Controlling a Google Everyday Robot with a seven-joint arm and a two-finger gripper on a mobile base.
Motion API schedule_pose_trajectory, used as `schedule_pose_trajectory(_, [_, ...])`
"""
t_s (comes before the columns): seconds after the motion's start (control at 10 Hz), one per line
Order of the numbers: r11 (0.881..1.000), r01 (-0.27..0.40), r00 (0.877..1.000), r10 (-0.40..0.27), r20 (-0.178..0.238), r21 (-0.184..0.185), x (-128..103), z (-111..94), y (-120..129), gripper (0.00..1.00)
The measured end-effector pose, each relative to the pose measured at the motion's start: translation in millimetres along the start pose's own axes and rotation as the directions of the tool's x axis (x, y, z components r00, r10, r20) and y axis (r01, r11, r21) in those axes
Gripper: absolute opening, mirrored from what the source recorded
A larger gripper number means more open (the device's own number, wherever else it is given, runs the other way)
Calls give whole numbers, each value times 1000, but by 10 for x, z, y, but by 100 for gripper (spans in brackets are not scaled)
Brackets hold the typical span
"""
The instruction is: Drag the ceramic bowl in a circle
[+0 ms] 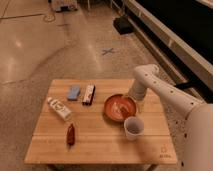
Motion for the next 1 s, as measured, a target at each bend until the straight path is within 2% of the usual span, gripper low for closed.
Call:
schedule_pose_trajectory(0.7, [1000, 12, 1000, -12, 13, -12, 89, 101, -130, 78])
schedule_pose_trajectory(0.9, [1000, 15, 1000, -15, 16, -15, 118, 107, -150, 64])
schedule_pose_trajectory(1.0, [1000, 17, 1000, -16, 22, -20, 143, 117, -136, 52])
